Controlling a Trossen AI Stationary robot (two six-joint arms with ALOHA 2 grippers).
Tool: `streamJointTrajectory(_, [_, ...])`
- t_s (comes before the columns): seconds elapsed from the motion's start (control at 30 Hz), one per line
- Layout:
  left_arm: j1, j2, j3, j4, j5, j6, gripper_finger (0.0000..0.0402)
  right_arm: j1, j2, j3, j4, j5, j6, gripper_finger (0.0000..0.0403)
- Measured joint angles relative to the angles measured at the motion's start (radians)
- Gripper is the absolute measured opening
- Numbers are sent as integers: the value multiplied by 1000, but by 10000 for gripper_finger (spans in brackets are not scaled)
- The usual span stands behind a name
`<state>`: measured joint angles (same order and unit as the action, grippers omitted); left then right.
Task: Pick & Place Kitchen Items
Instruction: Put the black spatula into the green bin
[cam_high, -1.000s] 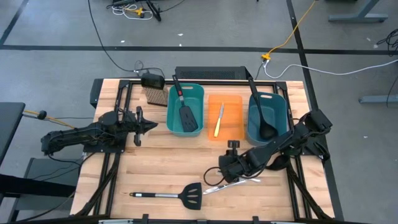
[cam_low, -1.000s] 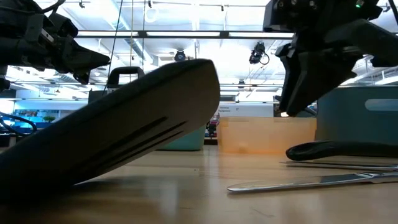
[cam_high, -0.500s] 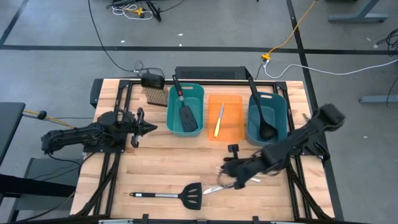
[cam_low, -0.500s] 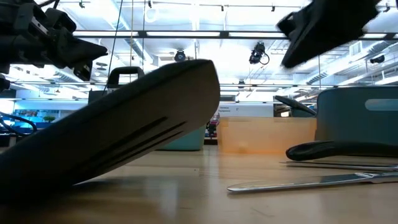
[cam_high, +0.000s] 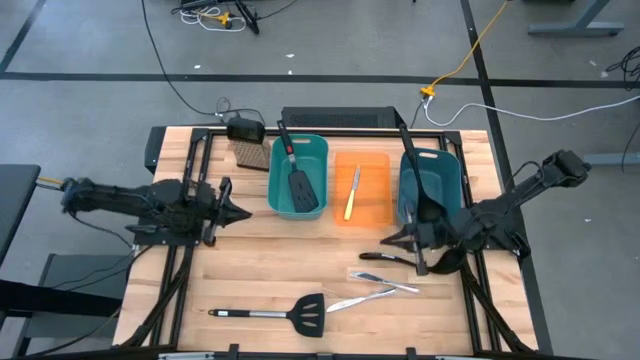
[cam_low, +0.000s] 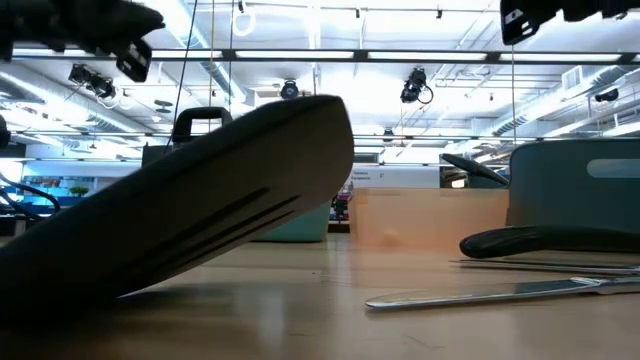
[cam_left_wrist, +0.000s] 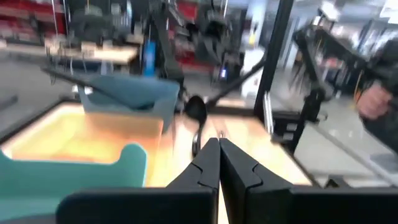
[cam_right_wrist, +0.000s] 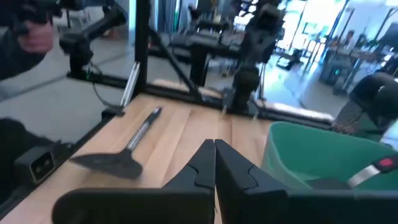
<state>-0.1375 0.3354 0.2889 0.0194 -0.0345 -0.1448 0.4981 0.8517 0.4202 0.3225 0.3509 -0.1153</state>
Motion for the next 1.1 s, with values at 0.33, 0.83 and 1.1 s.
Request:
streamJointTrajectory(0.33, [-291, 499, 344, -359, -204, -109, 8, -27, -193, -186, 187, -117, -78, 8])
streamJointTrajectory(0.83, [-486, 938, 593, -546, -73, -603, 126, -86, -334, -211, 92, -104, -54, 8])
streamJointTrajectory(1.1, [-645, 1163, 676, -550, -57, -657, 235, -85, -334, -211, 92, -102, -50, 8])
